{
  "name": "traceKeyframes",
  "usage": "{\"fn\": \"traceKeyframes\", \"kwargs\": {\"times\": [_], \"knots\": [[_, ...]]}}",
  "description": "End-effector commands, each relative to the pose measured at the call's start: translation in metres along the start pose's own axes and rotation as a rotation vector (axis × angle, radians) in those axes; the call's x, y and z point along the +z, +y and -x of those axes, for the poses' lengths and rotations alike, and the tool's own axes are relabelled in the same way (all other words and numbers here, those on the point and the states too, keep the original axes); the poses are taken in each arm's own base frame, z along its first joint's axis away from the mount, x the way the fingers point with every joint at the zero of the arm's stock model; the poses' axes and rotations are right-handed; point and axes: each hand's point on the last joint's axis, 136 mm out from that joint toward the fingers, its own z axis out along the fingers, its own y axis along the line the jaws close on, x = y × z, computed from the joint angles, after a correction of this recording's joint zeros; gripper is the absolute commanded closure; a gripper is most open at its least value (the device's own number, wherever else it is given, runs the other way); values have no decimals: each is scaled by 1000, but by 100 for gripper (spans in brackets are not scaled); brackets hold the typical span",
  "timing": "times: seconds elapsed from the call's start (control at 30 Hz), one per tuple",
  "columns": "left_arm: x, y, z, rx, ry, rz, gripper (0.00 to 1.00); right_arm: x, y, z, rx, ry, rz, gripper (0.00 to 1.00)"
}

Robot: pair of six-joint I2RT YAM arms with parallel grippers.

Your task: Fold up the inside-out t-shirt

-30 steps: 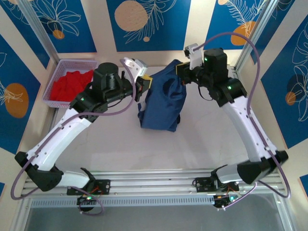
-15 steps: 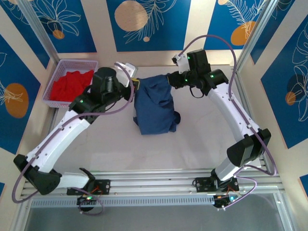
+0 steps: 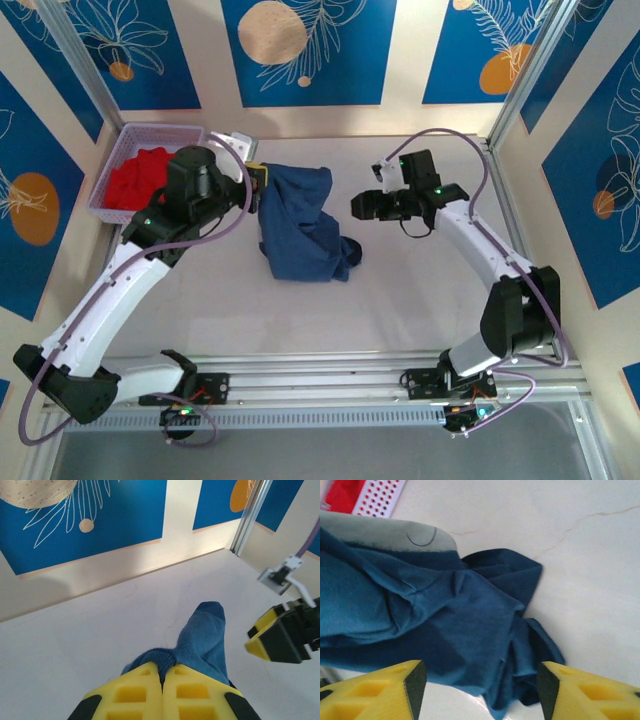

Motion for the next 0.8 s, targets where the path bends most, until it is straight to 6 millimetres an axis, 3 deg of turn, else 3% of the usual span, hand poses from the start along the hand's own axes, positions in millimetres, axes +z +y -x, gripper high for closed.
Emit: {"fn": "traceKeyframes", "kwargs": {"times": [0.0,0.13,0.33,0.37,0.47,0.53,0.6,0.77], "knots": [[-10,-2,17,-20,-71,-21,100,28,21,7,-11,-14,123,33],[-12,-1,18,-23,-78,-18,100,63,0,-6,35,53,71,33],[-16,2,21,-25,-90,-5,100,107,-12,-29,66,135,36,35],[-17,3,22,-26,-94,-4,100,113,-13,-31,68,141,36,40],[-18,7,25,-39,-105,11,100,115,-17,-27,59,125,17,69],[-21,12,30,-51,-120,31,100,98,-19,-12,28,73,-21,86],[-25,18,38,-66,-142,56,100,72,-20,10,3,2,-52,96],[-38,44,70,-77,-212,174,100,-32,-9,78,-87,-225,-142,100]]}}
